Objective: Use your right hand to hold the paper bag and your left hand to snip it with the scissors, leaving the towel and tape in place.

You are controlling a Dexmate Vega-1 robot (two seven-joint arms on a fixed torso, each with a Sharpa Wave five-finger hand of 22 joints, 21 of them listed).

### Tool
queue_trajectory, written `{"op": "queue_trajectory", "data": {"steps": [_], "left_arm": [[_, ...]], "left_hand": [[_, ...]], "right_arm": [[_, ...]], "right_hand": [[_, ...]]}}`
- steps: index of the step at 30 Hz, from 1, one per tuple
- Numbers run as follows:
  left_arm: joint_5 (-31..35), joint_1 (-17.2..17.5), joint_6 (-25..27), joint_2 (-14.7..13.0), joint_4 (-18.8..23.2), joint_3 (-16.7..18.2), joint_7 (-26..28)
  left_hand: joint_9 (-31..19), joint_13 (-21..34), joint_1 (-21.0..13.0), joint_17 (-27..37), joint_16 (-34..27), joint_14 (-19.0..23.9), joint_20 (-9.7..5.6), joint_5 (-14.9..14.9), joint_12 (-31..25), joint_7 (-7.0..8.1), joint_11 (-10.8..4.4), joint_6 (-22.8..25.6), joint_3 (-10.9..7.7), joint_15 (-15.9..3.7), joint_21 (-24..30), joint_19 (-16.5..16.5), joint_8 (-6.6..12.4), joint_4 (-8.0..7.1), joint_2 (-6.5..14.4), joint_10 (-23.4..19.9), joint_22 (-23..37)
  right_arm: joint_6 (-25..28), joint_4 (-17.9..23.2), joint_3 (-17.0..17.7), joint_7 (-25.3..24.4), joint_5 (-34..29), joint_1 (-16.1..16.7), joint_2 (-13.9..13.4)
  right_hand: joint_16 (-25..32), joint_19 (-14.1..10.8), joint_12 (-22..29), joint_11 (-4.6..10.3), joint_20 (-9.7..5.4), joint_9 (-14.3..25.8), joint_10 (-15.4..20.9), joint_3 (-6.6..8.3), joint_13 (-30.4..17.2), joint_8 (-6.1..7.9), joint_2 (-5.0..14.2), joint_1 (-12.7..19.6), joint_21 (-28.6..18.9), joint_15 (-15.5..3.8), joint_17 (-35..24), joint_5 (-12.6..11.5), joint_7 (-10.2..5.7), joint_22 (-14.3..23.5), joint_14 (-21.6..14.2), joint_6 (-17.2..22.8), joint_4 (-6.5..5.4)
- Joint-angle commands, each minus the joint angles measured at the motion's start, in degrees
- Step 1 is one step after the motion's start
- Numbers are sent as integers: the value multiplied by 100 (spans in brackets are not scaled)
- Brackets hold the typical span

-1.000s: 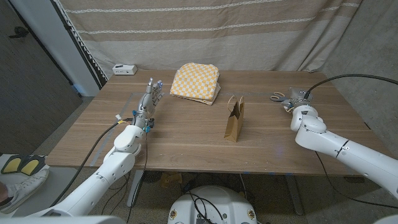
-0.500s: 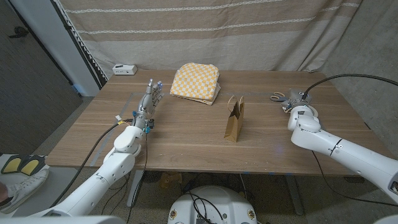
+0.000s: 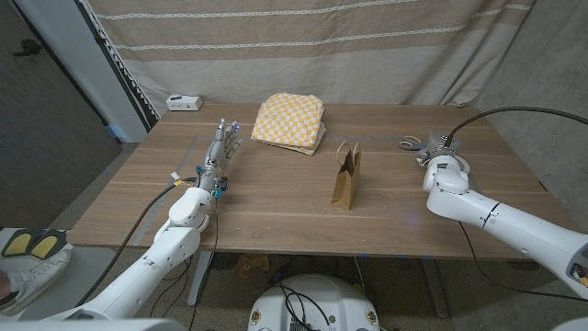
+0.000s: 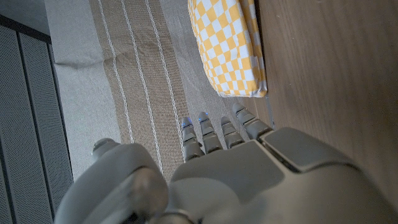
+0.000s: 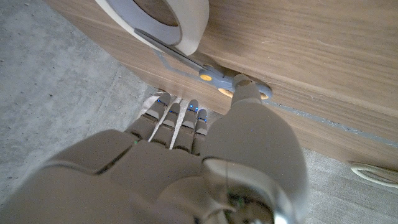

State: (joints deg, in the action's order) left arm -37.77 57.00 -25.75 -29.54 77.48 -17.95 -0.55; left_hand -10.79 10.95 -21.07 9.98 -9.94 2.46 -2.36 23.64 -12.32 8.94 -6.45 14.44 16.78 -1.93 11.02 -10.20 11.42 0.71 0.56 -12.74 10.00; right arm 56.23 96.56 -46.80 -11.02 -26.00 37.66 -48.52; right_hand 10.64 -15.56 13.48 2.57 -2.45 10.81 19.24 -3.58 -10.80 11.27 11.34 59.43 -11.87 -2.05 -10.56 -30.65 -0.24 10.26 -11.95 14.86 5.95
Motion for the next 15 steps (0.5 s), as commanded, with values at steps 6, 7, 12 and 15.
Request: {"op": "queue_trajectory", "data": {"steps": [6,7,12,15], "left_arm": [[-4,-9,61,-12,-26,-3,31],[-33,-10,78,-11,-26,-2,8],[-42,-30,55,19,-73,-11,-13],[-65,-47,69,38,-106,-20,-35]], "left_hand": [[-23,4,-19,12,-40,13,-686,-25,-14,-16,-30,-1,24,-809,2,14,-1,-40,26,-69,17],[-23,4,-19,11,-40,14,-687,-25,-14,-15,-26,2,24,-812,2,15,0,-40,27,-69,17],[-23,4,-19,11,-40,12,-685,-27,-11,-17,-11,10,24,-797,3,16,4,-41,29,-66,17],[-23,4,-19,10,-40,12,-685,-28,-9,-16,-13,9,24,-796,5,14,4,-41,30,-61,17]], "right_arm": [[-14,-259,-165,81,-19,-211,75],[-23,-285,-174,87,-18,-225,86],[-22,-373,-259,142,-54,-296,106],[-22,-410,-310,168,-93,-327,107]], "right_hand": [[15,30,-16,65,-356,18,27,245,-17,37,1,329,0,-607,0,83,-62,24,34,3,109],[15,30,-17,79,-359,18,25,259,-18,36,-1,348,0,-613,0,89,-70,24,35,2,115],[17,28,-16,91,-362,18,29,306,-18,36,-3,411,-1,-627,0,111,-85,23,33,1,129],[28,15,-5,69,-356,19,59,337,-19,45,-10,454,-7,-634,1,129,-85,24,5,24,137]]}}
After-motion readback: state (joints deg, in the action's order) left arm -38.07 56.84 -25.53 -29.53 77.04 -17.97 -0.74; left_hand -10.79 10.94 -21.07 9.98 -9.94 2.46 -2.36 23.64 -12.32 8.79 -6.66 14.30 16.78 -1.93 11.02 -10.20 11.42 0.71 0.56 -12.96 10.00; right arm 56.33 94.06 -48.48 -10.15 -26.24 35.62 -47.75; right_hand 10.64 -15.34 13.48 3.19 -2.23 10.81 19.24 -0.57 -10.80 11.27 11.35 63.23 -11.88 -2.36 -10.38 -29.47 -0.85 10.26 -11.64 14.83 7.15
